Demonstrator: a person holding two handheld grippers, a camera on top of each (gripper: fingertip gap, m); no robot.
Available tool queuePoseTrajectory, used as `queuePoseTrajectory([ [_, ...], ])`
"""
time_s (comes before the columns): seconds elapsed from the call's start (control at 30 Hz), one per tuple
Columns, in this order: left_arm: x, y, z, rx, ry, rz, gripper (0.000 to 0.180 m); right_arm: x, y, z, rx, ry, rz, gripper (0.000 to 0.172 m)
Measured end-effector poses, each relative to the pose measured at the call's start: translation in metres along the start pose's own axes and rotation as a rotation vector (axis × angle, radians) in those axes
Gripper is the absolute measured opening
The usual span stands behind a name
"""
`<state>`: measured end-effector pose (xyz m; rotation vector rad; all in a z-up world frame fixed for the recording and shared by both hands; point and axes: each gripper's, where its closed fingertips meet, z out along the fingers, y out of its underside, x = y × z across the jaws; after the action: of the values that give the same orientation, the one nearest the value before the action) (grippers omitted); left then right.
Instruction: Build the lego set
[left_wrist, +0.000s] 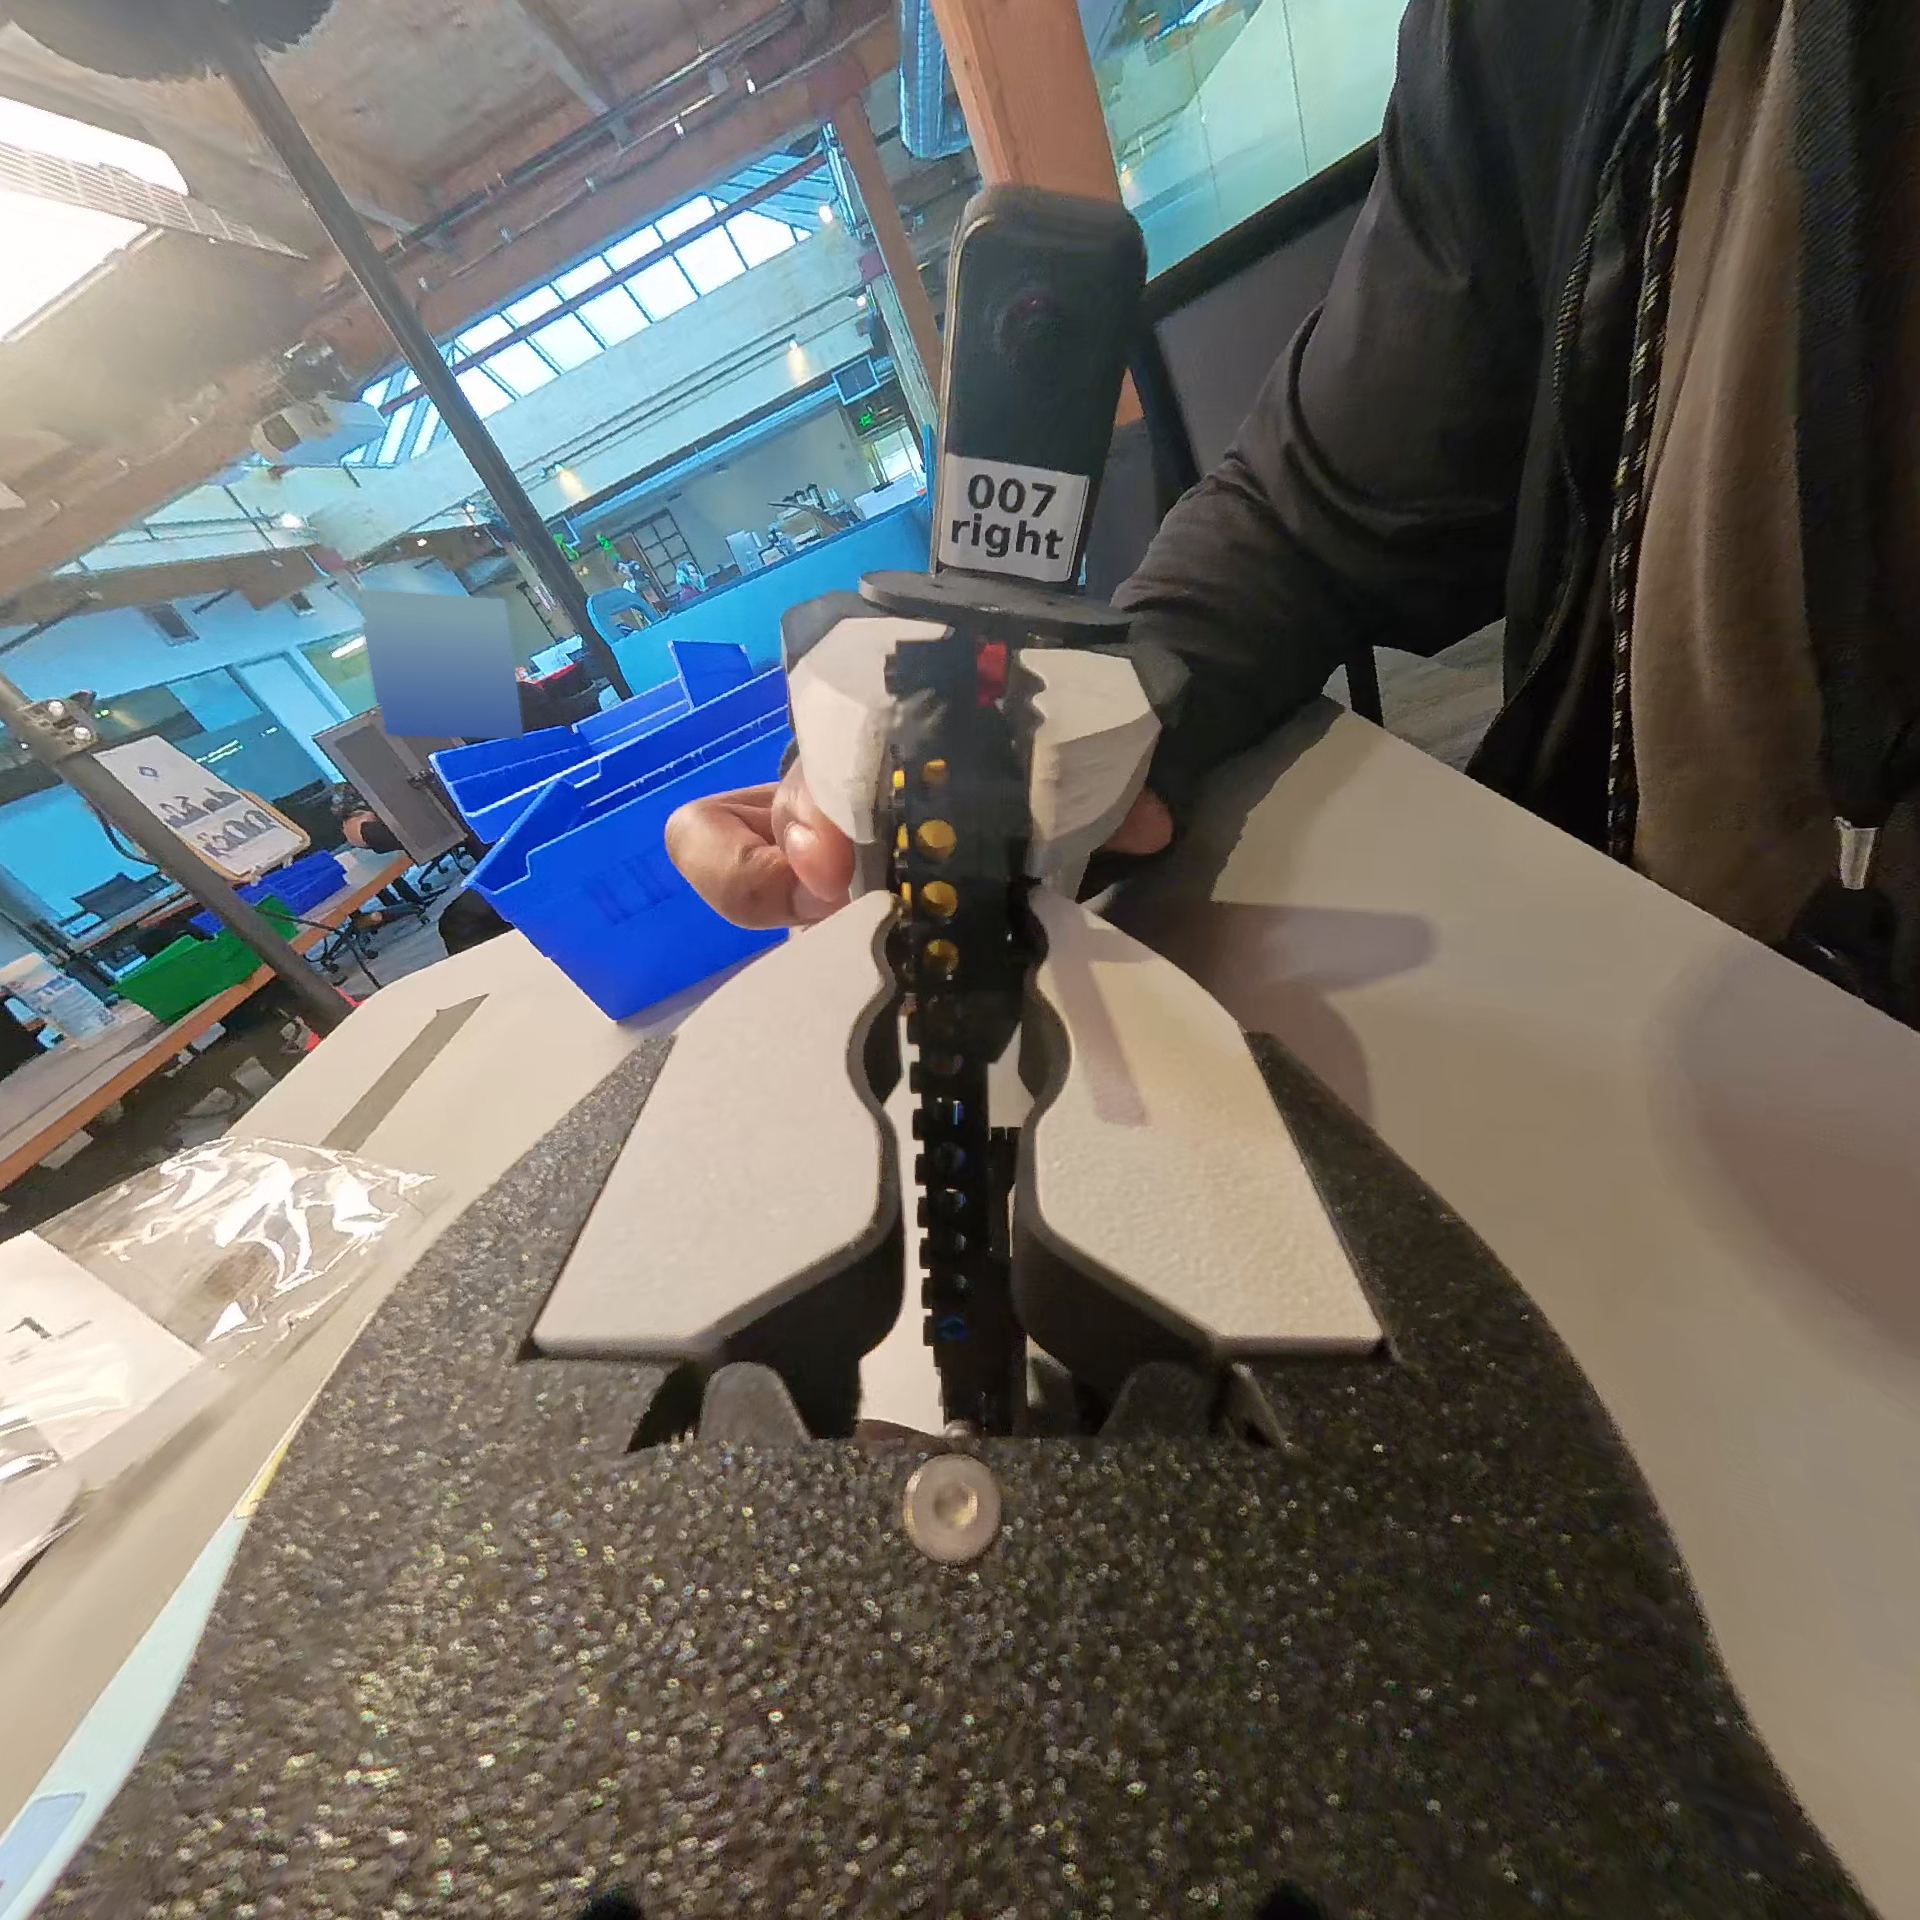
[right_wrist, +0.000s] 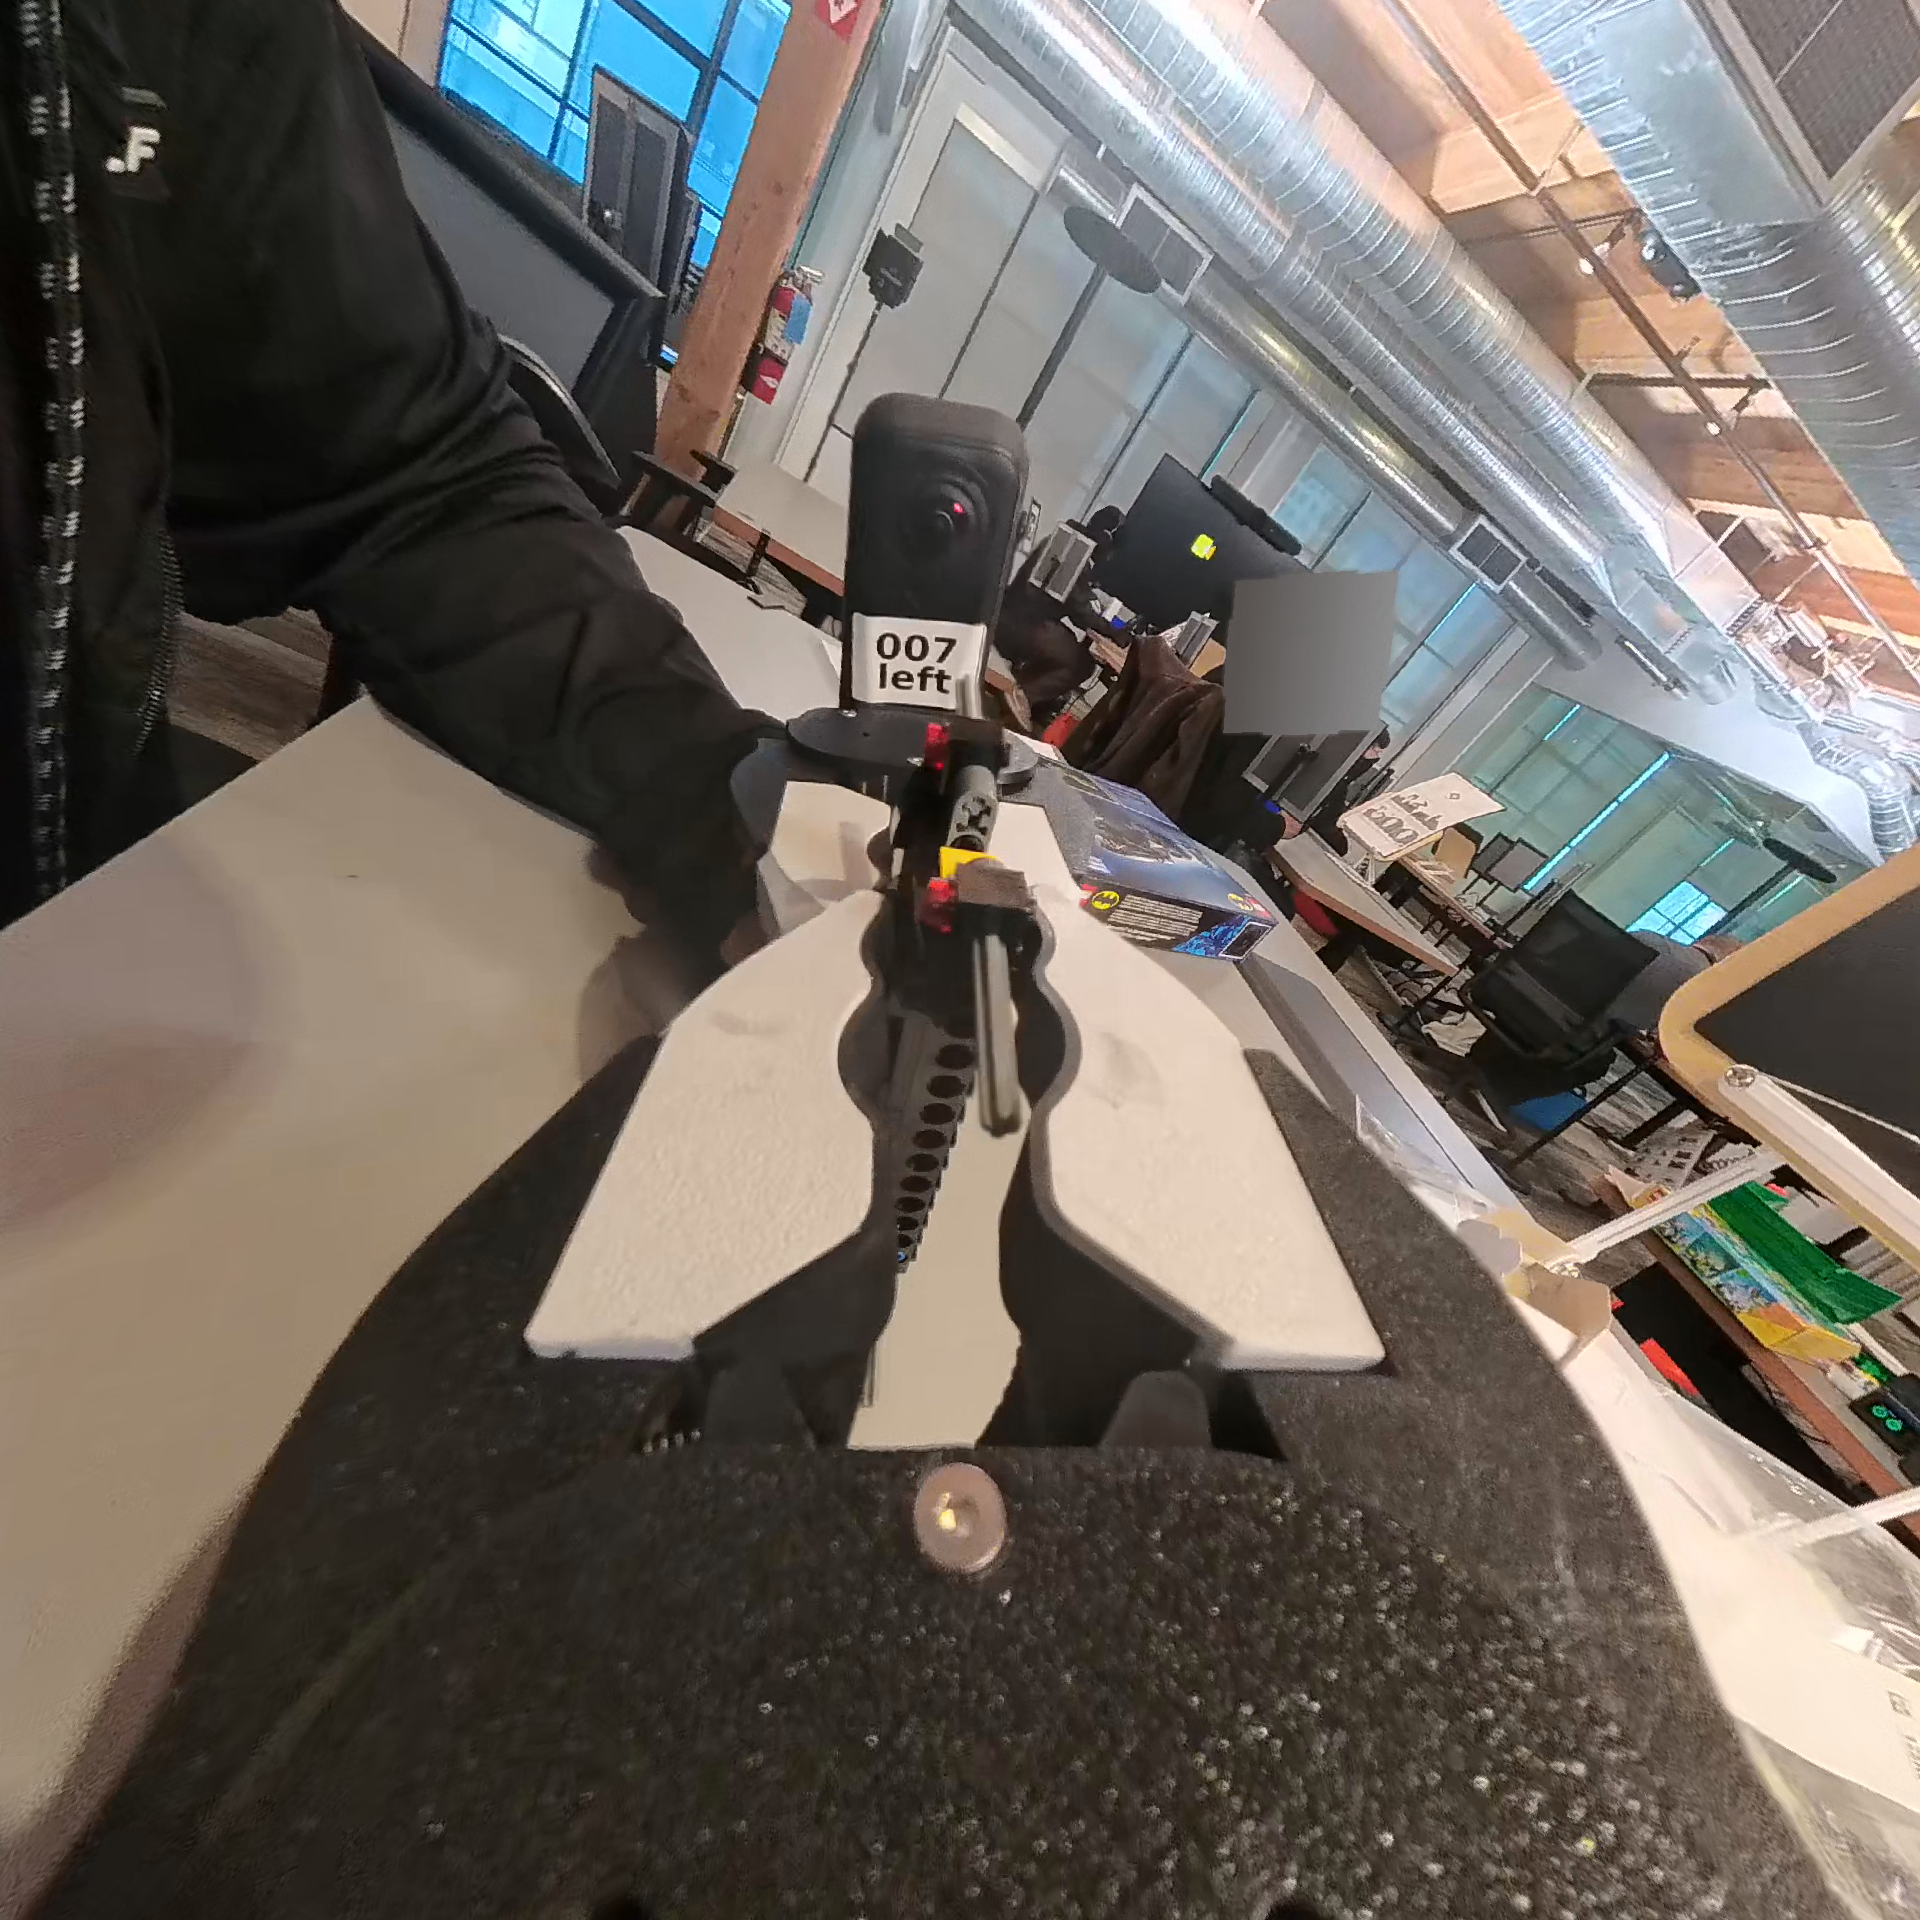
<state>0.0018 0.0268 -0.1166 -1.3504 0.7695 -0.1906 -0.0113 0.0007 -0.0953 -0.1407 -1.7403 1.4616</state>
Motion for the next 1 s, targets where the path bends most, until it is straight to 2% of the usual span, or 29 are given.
queuePoseTrajectory([
  [0.4,-0.004,0.003,-0.001,-0.068,-0.066,0.081,0.017,0.001,0.002,0.000,-0.047,-0.020,0.045,0.017],
  [0.67,-0.005,0.007,0.001,-0.093,-0.055,0.047,0.017,0.003,0.006,-0.002,-0.064,-0.029,0.038,0.017],
  [0.77,-0.009,0.009,0.000,-0.124,-0.104,0.065,0.018,0.006,0.008,-0.003,-0.078,-0.033,0.044,0.018],
  [0.83,-0.009,0.002,-0.006,-0.092,-0.119,0.075,0.027,0.006,0.009,-0.004,-0.092,-0.031,0.025,0.018],
  [1.0,-0.014,-0.012,-0.019,-0.055,-0.166,0.083,0.027,0.008,0.011,-0.006,-0.103,-0.023,0.019,0.018],
])
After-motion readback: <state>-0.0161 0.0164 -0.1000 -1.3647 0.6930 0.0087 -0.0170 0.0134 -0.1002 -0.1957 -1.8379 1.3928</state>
